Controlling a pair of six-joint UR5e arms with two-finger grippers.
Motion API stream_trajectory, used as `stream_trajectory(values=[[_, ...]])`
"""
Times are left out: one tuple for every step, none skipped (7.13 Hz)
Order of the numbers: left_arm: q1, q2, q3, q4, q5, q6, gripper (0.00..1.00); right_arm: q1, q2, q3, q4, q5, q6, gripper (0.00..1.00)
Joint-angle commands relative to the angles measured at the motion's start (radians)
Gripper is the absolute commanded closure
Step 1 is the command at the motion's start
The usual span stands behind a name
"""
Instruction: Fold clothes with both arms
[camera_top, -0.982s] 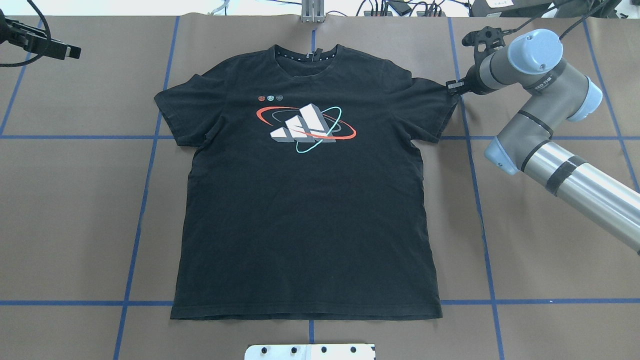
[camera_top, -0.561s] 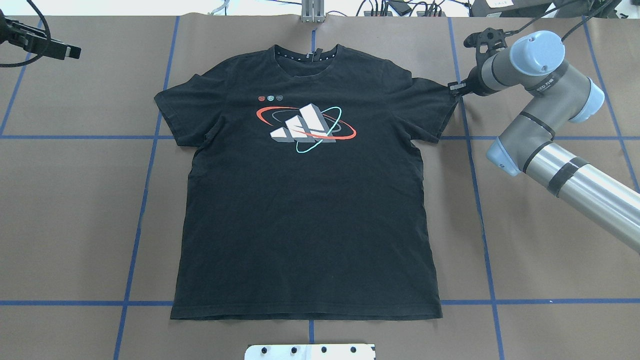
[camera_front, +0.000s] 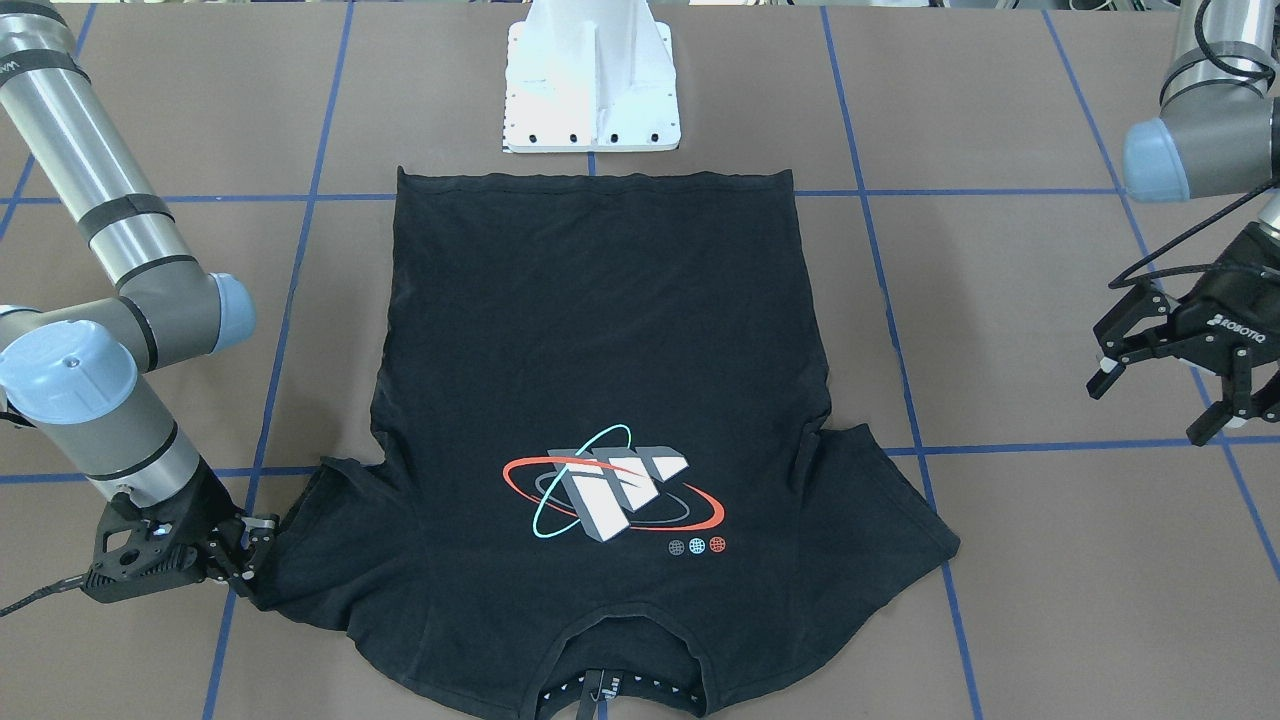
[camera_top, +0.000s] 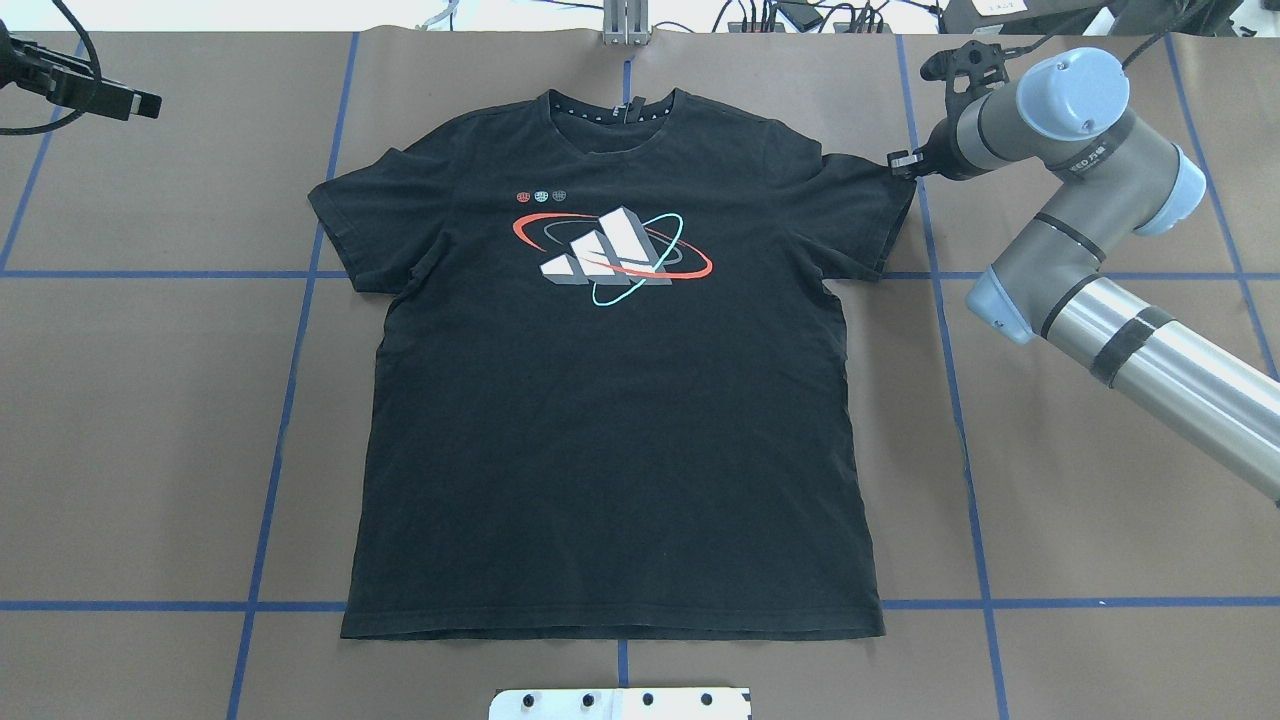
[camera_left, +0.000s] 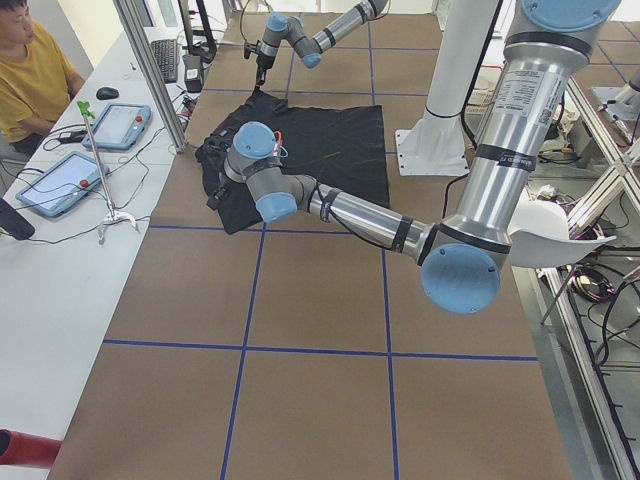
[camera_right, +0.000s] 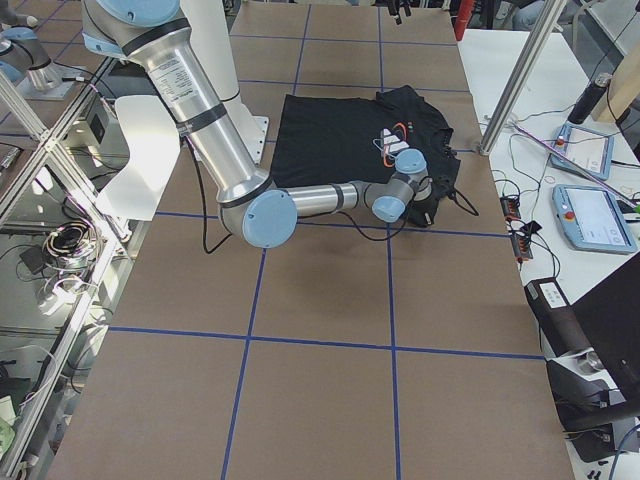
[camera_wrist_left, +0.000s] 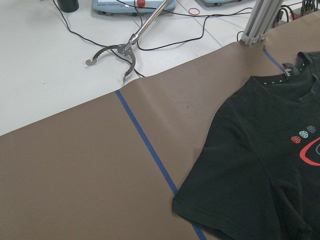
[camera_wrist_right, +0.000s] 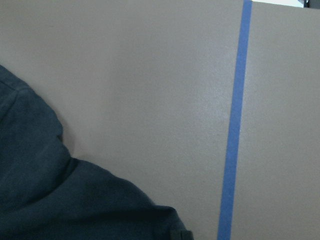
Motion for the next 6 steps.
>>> stream_trajectory(values=[[0.0, 0.0, 0.0, 0.0, 0.0, 0.0, 0.0, 0.001, 0.044, 0.064, -0.055, 0.007, 0.084, 1.0], [0.0, 0.0, 0.003, -0.002, 0.0, 0.0, 0.0, -0.013, 0.102, 0.069, -0.116, 0.001, 0.147, 1.0], [0.0, 0.0, 0.003, -0.002, 0.0, -0.001, 0.0, -0.06, 0.154, 0.069, -0.158, -0.02, 0.235, 1.0], [0.0, 0.0, 0.003, -0.002, 0.0, 0.0, 0.0, -0.112, 0.2, 0.067, -0.193, -0.125, 0.309, 1.0], [0.001, 0.0, 0.003, -0.002, 0.0, 0.0, 0.0, -0.155, 0.237, 0.058, -0.227, -0.181, 0.359, 1.0], [0.0, 0.0, 0.003, -0.002, 0.0, 0.0, 0.0, -0.185, 0.256, 0.057, -0.253, -0.206, 0.394, 1.0]])
